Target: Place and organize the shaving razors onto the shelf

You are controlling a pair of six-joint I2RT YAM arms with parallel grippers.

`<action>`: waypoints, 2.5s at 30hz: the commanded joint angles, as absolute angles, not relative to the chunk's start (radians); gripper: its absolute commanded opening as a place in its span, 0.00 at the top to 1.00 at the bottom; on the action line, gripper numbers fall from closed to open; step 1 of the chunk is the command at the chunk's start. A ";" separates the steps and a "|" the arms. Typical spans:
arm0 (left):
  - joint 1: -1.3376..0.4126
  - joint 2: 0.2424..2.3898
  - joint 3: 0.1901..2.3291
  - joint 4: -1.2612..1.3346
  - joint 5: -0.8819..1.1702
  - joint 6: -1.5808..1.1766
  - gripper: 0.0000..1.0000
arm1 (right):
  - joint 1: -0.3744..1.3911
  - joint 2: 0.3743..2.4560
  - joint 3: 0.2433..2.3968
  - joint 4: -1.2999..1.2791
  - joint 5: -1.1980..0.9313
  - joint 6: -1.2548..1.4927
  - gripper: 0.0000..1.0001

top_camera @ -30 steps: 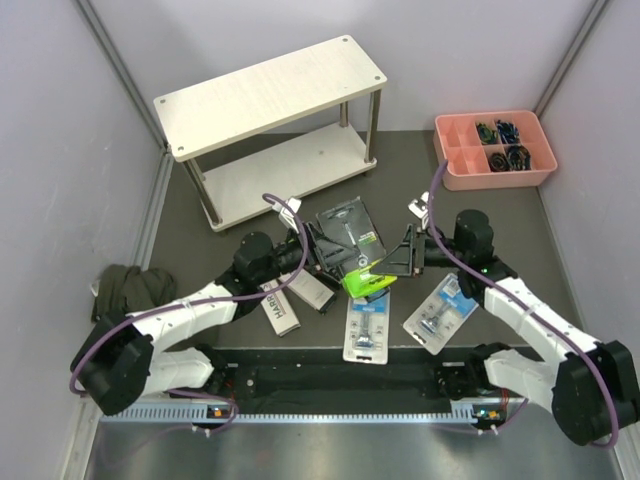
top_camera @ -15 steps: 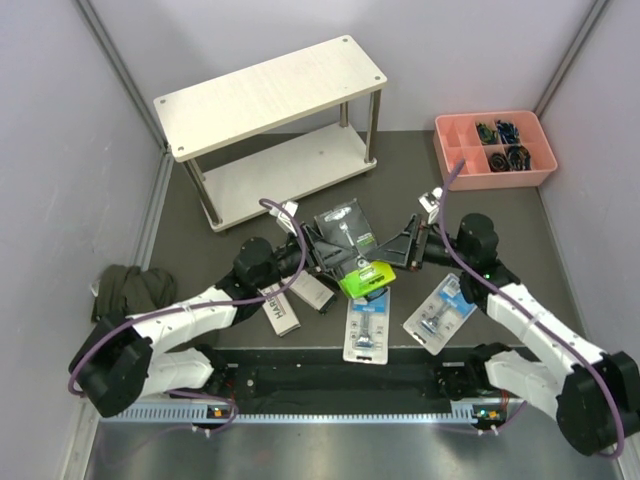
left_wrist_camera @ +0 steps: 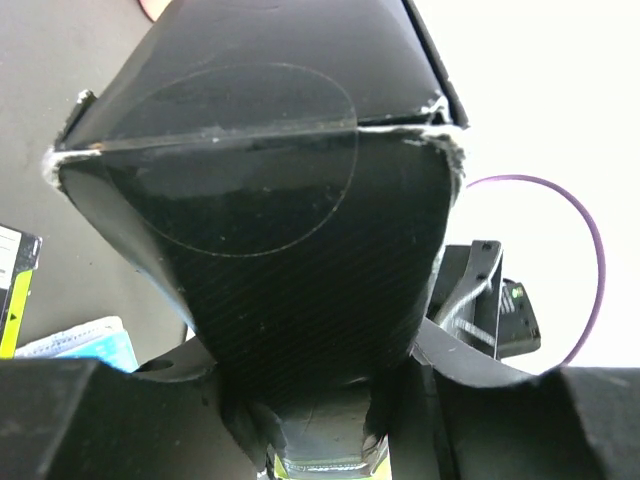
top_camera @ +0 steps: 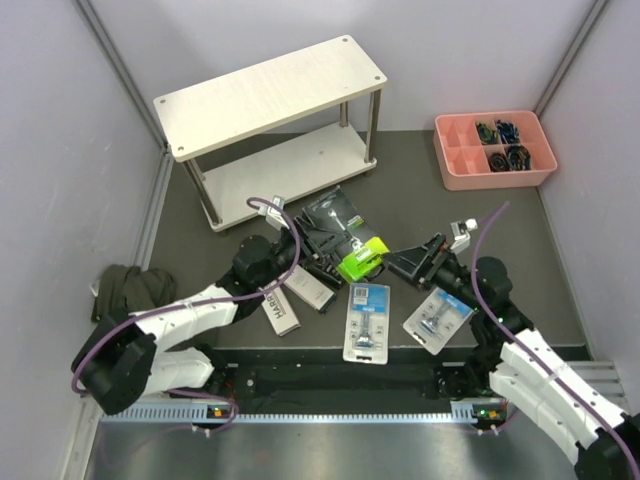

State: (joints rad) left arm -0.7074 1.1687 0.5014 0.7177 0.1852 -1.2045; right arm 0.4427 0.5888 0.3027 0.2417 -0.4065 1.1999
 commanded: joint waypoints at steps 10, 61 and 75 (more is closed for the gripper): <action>-0.635 1.224 0.586 0.963 0.252 -1.290 0.99 | 0.656 0.870 0.325 0.603 -0.224 1.272 0.04; -0.609 1.046 0.750 0.086 0.069 -0.865 0.01 | 0.735 0.678 0.383 0.401 0.034 1.158 0.90; -0.609 0.948 0.816 -0.532 -0.005 -0.877 0.01 | 0.735 0.621 0.702 -0.179 -0.092 1.034 0.90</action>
State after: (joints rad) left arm -0.6121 0.9836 0.8120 -0.3664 -0.0017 -0.8440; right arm 0.7261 0.6186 0.5491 -0.1432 -0.0162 1.1065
